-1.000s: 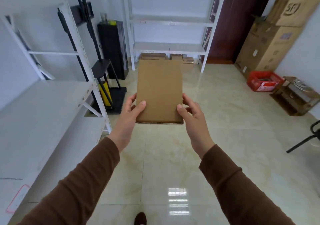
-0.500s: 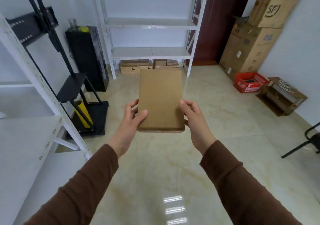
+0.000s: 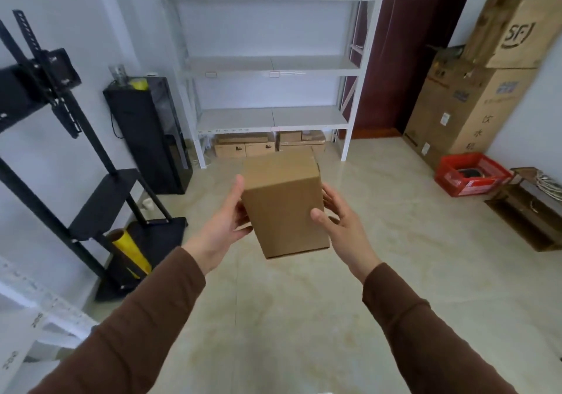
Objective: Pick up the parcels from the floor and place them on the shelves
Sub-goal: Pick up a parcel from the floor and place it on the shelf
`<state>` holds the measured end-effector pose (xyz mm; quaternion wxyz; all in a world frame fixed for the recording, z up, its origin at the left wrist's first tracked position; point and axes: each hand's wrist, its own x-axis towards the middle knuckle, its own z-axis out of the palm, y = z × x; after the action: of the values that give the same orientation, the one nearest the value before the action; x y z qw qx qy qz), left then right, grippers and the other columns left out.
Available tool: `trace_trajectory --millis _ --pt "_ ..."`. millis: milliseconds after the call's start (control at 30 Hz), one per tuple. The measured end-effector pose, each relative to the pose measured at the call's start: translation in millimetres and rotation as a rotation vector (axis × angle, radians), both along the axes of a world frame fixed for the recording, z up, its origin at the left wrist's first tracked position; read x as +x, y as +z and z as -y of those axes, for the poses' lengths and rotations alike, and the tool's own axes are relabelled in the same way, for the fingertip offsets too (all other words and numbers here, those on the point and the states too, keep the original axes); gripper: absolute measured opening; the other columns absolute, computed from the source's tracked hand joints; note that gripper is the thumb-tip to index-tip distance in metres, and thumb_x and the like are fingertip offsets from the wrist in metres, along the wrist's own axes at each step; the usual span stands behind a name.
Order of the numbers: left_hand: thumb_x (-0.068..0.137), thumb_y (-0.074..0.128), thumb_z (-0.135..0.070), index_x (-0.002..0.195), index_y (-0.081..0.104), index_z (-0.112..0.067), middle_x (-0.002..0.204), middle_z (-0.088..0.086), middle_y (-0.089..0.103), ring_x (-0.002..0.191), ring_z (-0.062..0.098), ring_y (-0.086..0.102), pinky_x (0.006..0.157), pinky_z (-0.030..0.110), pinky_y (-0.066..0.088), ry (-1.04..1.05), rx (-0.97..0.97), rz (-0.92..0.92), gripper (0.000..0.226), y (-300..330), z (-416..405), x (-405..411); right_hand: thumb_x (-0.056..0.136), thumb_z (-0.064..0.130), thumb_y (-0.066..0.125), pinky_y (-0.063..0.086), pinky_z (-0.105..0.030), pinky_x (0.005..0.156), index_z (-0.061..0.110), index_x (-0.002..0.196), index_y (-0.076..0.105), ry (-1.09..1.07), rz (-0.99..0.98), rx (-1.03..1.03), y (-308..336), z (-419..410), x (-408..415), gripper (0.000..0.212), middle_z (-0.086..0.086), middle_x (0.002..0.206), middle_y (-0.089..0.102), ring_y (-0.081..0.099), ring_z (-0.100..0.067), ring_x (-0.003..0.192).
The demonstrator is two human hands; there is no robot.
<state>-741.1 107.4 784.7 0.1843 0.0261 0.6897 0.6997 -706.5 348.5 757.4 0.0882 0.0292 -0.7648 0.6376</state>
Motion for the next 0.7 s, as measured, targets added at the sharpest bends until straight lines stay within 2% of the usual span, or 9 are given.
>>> trace_trajectory --millis 133,233,300,367,433,500,567,633,700 --pt "0.080 0.055 -0.081 0.156 0.036 -0.030 0.141 0.006 0.065 0.129 0.021 0.062 0.118 0.047 0.040 0.099 0.065 0.104 0.094 -7.3 5.8 -76.3 0.099 0.029 0.065 0.044 -0.017 0.100 0.033 0.156 0.039 0.121 -0.006 0.085 -6.9 2.4 -85.1 0.063 0.004 0.153 0.047 0.046 -0.009 0.139" --pt "0.092 0.056 -0.066 0.153 0.040 -0.027 0.135 0.004 0.068 0.127 0.020 0.063 0.116 0.045 0.044 0.130 0.090 0.105 0.075 -24.7 10.4 -135.8 0.093 0.045 0.067 0.047 -0.020 0.099 0.034 0.154 0.042 0.165 0.024 0.025 -5.9 14.8 -147.4 0.066 0.009 0.150 0.049 0.048 -0.002 0.135" --pt "0.092 0.056 -0.065 0.155 0.038 -0.028 0.138 0.003 0.065 0.129 0.020 0.061 0.117 0.044 0.043 0.138 0.094 0.095 0.075 -35.8 16.0 -177.3 0.092 0.058 0.060 0.045 -0.020 0.095 0.032 0.150 0.047 0.140 0.074 -0.053 -3.2 24.5 -191.7 0.065 0.010 0.146 0.053 0.050 -0.002 0.132" --pt "0.092 0.053 -0.067 0.156 0.036 -0.029 0.140 -0.003 0.061 0.130 0.017 0.058 0.118 0.041 0.041 0.152 0.067 0.037 0.076 -42.8 21.0 -219.6 0.089 0.067 0.053 0.045 -0.026 0.100 0.031 0.142 0.055 0.111 0.110 -0.114 -2.7 34.7 -239.0 0.064 0.011 0.140 0.058 0.053 -0.004 0.129" --pt "0.088 0.053 -0.067 0.151 0.036 -0.032 0.137 -0.012 0.059 0.129 0.010 0.056 0.118 0.036 0.040 0.169 0.005 -0.053 0.074 -42.5 22.8 -263.9 0.088 0.071 0.053 0.045 -0.040 0.111 0.025 0.133 0.061 0.068 0.150 -0.163 -4.5 43.9 -290.0 0.064 0.002 0.135 0.063 0.057 -0.015 0.128" --pt "0.089 0.056 -0.061 0.150 0.033 -0.032 0.131 -0.018 0.056 0.119 -0.004 0.056 0.108 0.022 0.045 0.177 -0.085 -0.161 0.072 -39.3 23.4 -305.8 0.088 0.071 0.053 0.044 -0.047 0.113 0.016 0.131 0.060 0.024 0.191 -0.235 -6.4 51.0 -335.4 0.070 -0.002 0.130 0.064 0.058 -0.020 0.125" --pt "0.092 0.062 -0.052 0.155 0.026 -0.030 0.135 -0.021 0.053 0.116 -0.013 0.054 0.095 0.010 0.048 0.143 -0.164 -0.274 0.076 -38.1 26.1 -348.3 0.087 0.070 0.052 0.046 -0.048 0.112 0.019 0.136 0.059 -0.002 0.210 -0.322 -9.1 55.4 -375.9 0.071 0.007 0.129 0.065 0.058 -0.012 0.125" --pt "0.088 0.069 -0.056 0.160 0.015 -0.038 0.153 -0.014 0.044 0.134 -0.004 0.048 0.109 0.023 0.047 0.091 -0.197 -0.331 0.093 -39.6 29.3 -387.8 0.091 0.071 0.048 0.047 -0.047 0.110 0.032 0.140 0.057 -0.017 0.210 -0.382 -13.7 56.4 -412.2 0.063 0.012 0.139 0.063 0.057 -0.007 0.131" --pt "0.084 0.072 -0.060 0.160 0.007 -0.046 0.165 -0.011 0.030 0.145 0.008 0.040 0.117 0.036 0.040 0.047 -0.220 -0.356 0.101 -40.7 30.0 -425.7 0.097 0.068 0.043 0.050 -0.044 0.106 0.037 0.141 0.057 -0.041 0.203 -0.415 -16.8 54.4 -447.2 0.056 0.013 0.142 0.063 0.057 -0.006 0.132"
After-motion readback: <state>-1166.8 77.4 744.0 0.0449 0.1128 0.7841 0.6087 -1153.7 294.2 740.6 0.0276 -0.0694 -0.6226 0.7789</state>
